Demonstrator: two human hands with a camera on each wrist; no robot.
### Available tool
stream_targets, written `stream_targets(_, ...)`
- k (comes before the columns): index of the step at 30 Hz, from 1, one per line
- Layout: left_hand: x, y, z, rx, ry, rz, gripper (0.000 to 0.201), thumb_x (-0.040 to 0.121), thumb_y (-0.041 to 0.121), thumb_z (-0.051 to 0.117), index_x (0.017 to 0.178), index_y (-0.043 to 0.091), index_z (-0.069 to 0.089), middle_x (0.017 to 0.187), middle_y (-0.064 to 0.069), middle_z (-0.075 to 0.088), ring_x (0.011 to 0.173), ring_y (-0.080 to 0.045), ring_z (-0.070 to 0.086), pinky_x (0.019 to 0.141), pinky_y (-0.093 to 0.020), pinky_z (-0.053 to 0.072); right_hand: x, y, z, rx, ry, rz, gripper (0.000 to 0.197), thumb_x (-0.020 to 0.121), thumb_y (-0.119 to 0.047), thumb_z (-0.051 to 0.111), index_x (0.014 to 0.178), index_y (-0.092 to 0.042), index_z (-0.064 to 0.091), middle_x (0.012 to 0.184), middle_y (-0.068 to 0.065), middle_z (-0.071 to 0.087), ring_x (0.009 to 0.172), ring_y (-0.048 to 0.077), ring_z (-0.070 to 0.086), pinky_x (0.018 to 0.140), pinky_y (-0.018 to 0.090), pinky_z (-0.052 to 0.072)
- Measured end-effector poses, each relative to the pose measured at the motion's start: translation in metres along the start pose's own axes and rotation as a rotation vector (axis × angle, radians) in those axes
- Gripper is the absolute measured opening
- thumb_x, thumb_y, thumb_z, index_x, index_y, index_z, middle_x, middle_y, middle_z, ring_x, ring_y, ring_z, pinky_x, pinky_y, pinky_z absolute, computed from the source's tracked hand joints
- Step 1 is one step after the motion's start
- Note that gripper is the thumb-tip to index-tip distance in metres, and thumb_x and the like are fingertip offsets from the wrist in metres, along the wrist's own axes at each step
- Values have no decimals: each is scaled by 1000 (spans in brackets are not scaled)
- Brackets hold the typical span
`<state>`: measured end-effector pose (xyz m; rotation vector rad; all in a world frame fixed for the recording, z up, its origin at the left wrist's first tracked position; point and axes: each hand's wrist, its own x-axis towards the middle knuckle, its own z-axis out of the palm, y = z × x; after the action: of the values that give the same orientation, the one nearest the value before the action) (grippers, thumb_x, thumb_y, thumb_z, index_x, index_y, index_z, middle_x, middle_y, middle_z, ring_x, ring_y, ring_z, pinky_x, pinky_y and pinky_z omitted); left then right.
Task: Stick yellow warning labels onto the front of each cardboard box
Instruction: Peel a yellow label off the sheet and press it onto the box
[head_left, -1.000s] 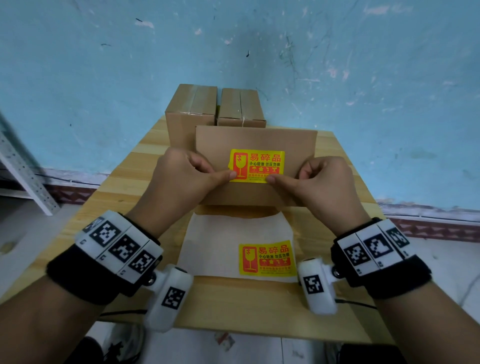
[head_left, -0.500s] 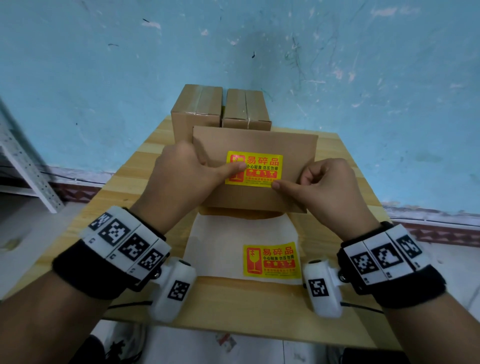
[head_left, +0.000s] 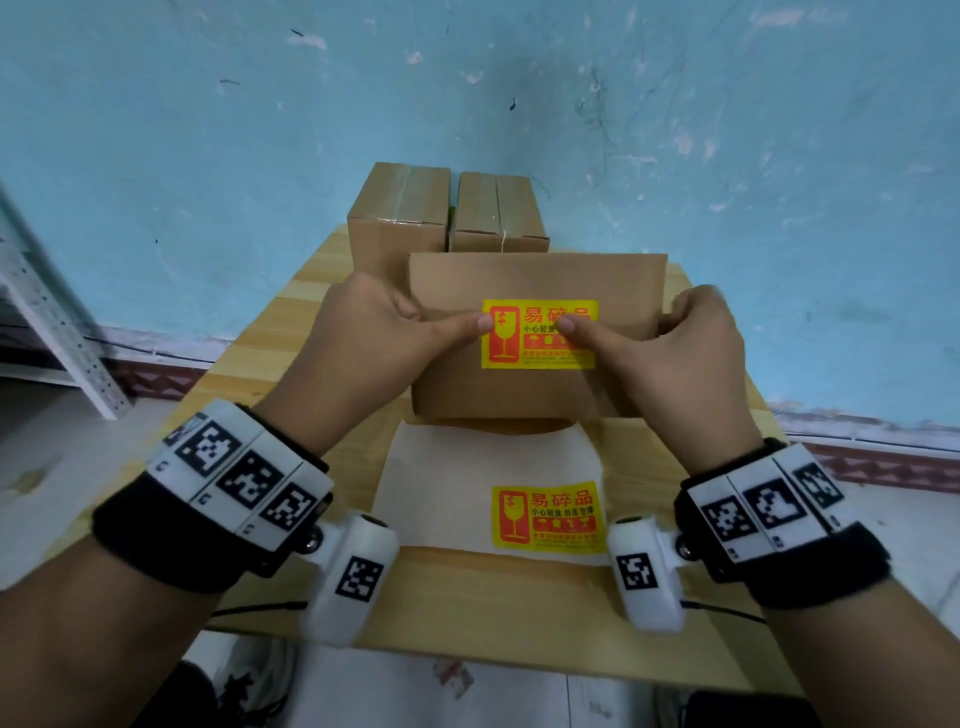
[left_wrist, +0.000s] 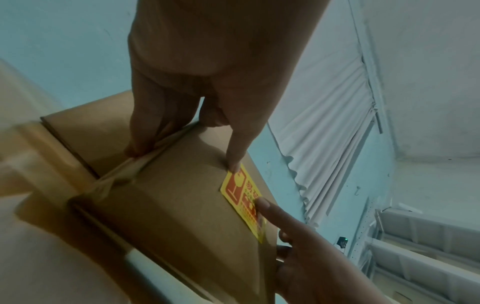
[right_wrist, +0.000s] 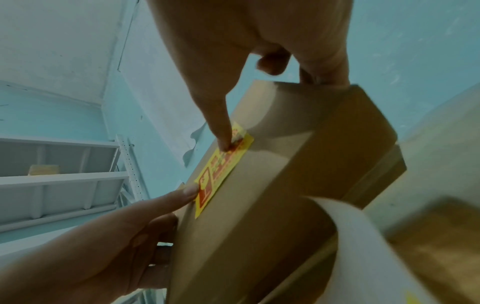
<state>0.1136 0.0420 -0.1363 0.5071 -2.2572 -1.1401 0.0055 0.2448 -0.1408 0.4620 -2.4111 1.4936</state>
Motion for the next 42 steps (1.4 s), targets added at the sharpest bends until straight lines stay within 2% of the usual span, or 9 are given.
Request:
stream_targets(5, -5, 7, 3, -84, 177, 80, 60, 63, 59, 83, 55, 14, 44, 46, 4, 41, 48, -11, 35, 54, -31, 33, 1, 0, 0, 127, -101, 62, 104, 44, -62, 90, 121, -20, 36, 118, 2, 61, 103, 12, 65, 84, 32, 57)
stream_targets(7, -9, 15, 4, -55, 278, 86, 58, 61, 66, 80, 77, 19, 49, 57, -1, 53, 53, -12, 42, 55, -31, 38, -2, -5, 2, 137, -87, 25, 108, 39, -67, 89, 123, -18, 43, 122, 0, 60, 107, 10, 63, 86, 32, 57)
stream_targets(12, -12, 15, 6, -55, 260, 88, 65, 66, 71, 72, 122, 41, 55, 93, 20, 66, 82, 9, 64, 71, -13, 51, -8, -12, 1, 249, -64, -23, 104, 47, -55, 93, 131, -18, 45, 119, -8, 65, 107, 4, 65, 90, 36, 57)
stream_targets(15, -5, 6, 10, 12, 194, 96, 63, 63, 88, 57, 108, 44, 62, 104, 1, 63, 95, -11, 62, 80, -36, 57, -11, -12, 3, 250, -61, -24, 97, 49, -51, 93, 130, -21, 49, 115, -12, 66, 104, 2, 66, 90, 35, 58)
stream_targets(21, -11, 17, 14, -181, 198, 134, 83, 58, 68, 79, 116, 25, 38, 124, -2, 38, 123, -14, 48, 100, -28, 47, -14, -15, 7, 338, -64, 9, 89, 45, -53, 95, 120, -26, 55, 110, -12, 71, 98, 1, 69, 86, 37, 60)
stream_targets(27, -19, 18, 26, -388, 204, 165, 93, 53, 38, 95, 118, 16, 32, 117, 5, 57, 104, 2, 63, 87, -21, 53, -19, -21, 5, 325, 41, -52, 88, 46, -63, 89, 117, -24, 56, 102, -12, 70, 93, 0, 69, 79, 29, 59)
stream_targets(32, -19, 14, 28, -533, 140, 88, 87, 65, 22, 91, 127, 12, 31, 125, -1, 60, 106, -3, 66, 87, -24, 56, -18, -18, 5, 335, 16, -69, 77, 54, -56, 90, 117, -25, 59, 103, -14, 71, 94, -2, 68, 80, 27, 58)
stream_targets(38, -19, 10, 28, -599, 87, 53, 77, 78, 16, 82, 136, 18, 32, 127, -2, 57, 107, -7, 65, 83, -24, 56, -13, -13, 4, 323, -24, -96, 57, 68, -48, 86, 114, -24, 62, 98, -17, 71, 89, -9, 66, 73, 13, 52)
stream_targets(42, -18, 8, 28, -657, 51, -5, 60, 85, 15, 75, 133, 20, 39, 114, 3, 60, 94, -3, 67, 73, -21, 55, -10, -8, 2, 308, -59, -93, 56, 77, -49, 79, 122, -22, 61, 107, -12, 72, 97, -2, 67, 83, 22, 55)
